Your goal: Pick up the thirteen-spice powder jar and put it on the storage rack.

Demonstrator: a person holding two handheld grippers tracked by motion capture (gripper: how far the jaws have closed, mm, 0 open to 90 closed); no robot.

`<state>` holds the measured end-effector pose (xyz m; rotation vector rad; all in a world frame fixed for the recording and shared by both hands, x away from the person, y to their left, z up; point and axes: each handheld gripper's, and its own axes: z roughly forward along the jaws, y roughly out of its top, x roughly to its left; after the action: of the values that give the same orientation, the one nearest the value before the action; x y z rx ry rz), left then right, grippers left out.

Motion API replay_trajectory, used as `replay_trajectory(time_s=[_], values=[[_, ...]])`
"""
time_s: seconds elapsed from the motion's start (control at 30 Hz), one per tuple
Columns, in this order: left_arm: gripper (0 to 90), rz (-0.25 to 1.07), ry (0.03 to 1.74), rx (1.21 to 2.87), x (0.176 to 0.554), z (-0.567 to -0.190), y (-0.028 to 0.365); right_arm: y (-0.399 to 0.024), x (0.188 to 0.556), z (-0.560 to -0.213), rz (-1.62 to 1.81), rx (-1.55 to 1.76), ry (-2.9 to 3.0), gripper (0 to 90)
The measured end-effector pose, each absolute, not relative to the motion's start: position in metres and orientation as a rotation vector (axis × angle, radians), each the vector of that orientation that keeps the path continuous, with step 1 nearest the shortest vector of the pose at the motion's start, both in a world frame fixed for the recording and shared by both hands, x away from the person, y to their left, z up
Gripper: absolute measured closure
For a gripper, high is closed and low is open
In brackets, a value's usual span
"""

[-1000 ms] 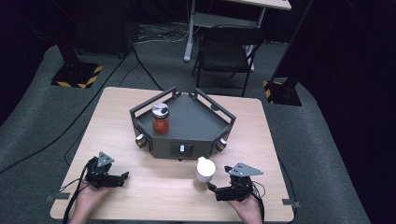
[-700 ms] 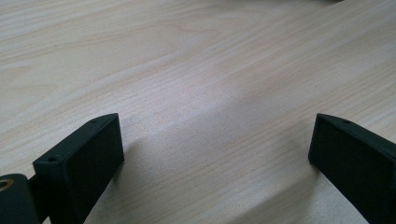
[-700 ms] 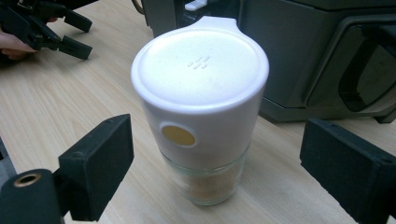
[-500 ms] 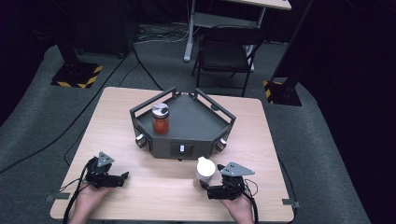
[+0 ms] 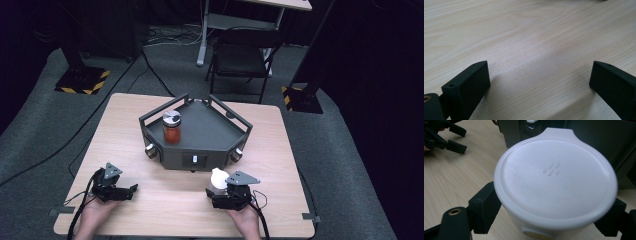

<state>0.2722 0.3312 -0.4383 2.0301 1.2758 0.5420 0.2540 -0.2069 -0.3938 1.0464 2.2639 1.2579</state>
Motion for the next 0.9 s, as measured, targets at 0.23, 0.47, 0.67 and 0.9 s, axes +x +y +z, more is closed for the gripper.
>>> replay_trajectory(time_s=[0.23, 0.47, 0.67, 0.9], values=[[2.4, 0.541, 1.276, 2.030, 0.272, -0.438, 0.331, -0.202, 0.256, -0.388, 1.200, 1.039, 2.267, 29.3], [2.3, 0.541, 1.276, 2.030, 0.273, -0.438, 0.331, -0.198, 0.260, -0.381, 1.167, 1.049, 2.290, 29.5], [2.4, 0.541, 1.276, 2.030, 0.272, -0.438, 0.331, -0.200, 0.259, -0.373, 1.180, 1.040, 2.283, 29.6], [2.3, 0.541, 1.276, 2.031, 0.273, -0.438, 0.331, -0.208, 0.258, -0.356, 1.184, 1.040, 2.275, 29.6]])
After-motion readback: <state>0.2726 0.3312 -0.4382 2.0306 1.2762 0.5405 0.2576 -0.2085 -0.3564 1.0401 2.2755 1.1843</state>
